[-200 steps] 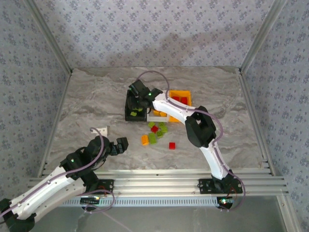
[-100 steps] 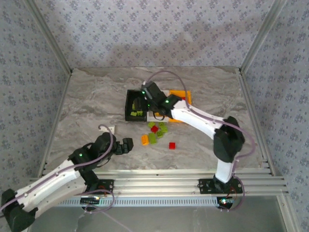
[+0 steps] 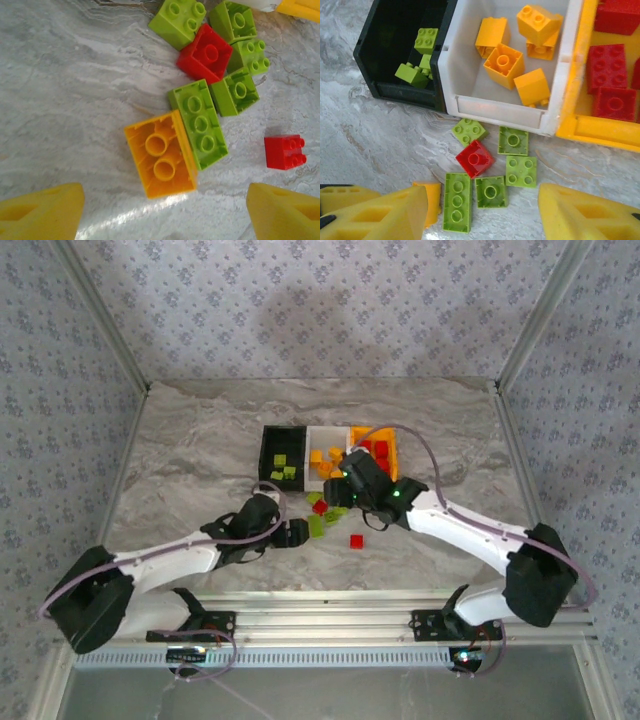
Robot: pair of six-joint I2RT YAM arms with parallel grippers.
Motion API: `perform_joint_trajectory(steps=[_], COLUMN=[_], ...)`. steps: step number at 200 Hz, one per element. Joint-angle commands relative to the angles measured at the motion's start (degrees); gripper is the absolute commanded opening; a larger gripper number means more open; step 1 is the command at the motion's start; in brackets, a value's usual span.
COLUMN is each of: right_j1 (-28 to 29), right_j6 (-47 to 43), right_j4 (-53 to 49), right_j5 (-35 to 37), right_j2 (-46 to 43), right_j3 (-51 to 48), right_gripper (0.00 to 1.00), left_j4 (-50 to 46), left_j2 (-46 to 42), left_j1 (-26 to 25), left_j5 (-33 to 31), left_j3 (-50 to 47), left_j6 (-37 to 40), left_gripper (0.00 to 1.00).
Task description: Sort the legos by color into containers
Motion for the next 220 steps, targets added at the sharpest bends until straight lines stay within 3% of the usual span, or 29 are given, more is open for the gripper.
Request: perform_joint_trajectory(steps=[1,68,127,179,220], right_j1=[-0.70,-2.39,-3.89,-4.43,-5.72], right_j6=[2.15,2.40,2.58,3.23,4.37], right_j4=[0.07,-0.98,0.06,-0.36,-0.55], right_j5=[2.12,2.30,2.13,1.91,2.13], right_j2=[-4.00,-9.10,-10.10,-11.58,-15.00], right_j3=[-1.66,-4.42,-6.12,-7.65,-11.07], right_gripper=[0.62,0.62,0.62,0.62,0.62], left_j4=[7.20,8.03,8.44,3.26,-4.98], left_j2=[4.13,13.23,12.36,5.51,2.03], left_j1=[1.19,2.70,2.75,2.68,3.07], left_j5=[4.25,4.41,4.83,5.13,2.05], left_j3=[2.35,3.90,2.40,3.93,13.13], left_j6=[-1.39,-1.76,-2.42,-2.23,2.03], left_gripper=[0.80,0.61,0.41,0.35,0.33])
